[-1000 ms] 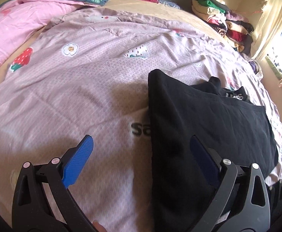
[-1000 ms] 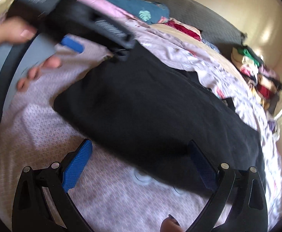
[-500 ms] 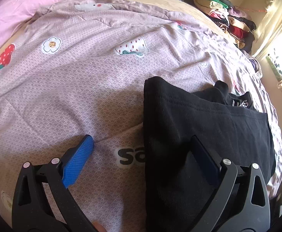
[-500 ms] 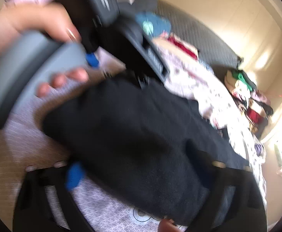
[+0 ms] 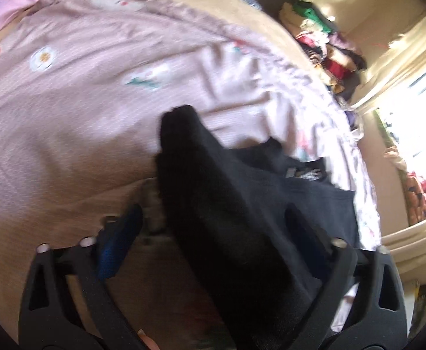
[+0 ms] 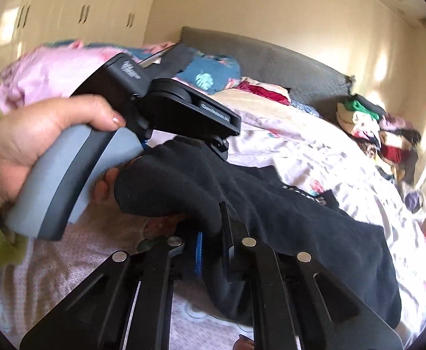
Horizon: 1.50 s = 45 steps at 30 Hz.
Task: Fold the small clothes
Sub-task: 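Grasp the black shirt's edge with the right tool while the left tool grasps it too, then lift the shirt edge with both tools and fold it over onto the rest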
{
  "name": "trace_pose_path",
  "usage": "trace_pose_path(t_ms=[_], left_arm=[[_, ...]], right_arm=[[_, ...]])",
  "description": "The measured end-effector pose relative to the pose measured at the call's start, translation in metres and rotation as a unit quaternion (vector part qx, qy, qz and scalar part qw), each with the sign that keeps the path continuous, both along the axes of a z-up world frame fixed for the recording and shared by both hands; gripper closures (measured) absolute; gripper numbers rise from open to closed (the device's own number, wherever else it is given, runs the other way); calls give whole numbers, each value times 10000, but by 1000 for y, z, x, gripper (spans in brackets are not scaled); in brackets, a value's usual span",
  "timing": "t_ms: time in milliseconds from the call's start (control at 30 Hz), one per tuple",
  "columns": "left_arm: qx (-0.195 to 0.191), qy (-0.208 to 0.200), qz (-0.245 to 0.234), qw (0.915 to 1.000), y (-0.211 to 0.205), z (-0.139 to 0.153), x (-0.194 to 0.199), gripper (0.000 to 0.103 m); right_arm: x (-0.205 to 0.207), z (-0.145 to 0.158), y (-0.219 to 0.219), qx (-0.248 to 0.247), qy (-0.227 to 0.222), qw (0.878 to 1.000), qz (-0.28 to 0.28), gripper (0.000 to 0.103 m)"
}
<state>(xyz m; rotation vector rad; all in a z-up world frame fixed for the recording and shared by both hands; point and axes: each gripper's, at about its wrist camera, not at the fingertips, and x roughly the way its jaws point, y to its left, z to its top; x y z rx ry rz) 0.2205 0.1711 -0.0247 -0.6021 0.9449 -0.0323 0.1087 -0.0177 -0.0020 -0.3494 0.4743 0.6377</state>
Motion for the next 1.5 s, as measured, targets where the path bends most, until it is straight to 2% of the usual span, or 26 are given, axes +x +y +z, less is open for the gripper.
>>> trace_pose_path(t_ms=[33, 100, 133, 200, 433, 700, 1000, 1333, 1500], left_arm=[[-8, -56, -45, 10000, -5, 4, 1, 53], [41, -178, -158, 9997, -20, 16, 4, 65], [109, -273, -218, 9993, -29, 23, 6, 74], [201, -419, -320, 9984, -44, 36, 8, 80], [493, -709, -708, 9937, -103, 71, 27, 82], [681, -798, -1096, 9884, -165, 83, 44, 85], [819, -615, -1433, 9844, -223, 68, 68, 86], [912, -338, -1636, 9817, -253, 46, 87, 86], [901, -165, -1713, 9809, -265, 32, 95, 86]], right_arm=[[2, 3, -9, 108, 33, 9999, -81, 96], [4, 6, -23, 247, 57, 9994, -236, 96], [6, 8, -30, 328, 71, 9989, -324, 96], [5, 11, -42, 498, 132, 9975, -474, 96], [11, 21, -90, 1076, 249, 9892, -960, 96], [14, 20, -139, 1466, 424, 9775, -1453, 96], [23, 9, -180, 1849, 899, 9622, -1787, 97], [34, -5, -204, 2131, 1364, 9465, -2002, 96], [39, -16, -214, 2283, 1671, 9347, -2151, 96]])
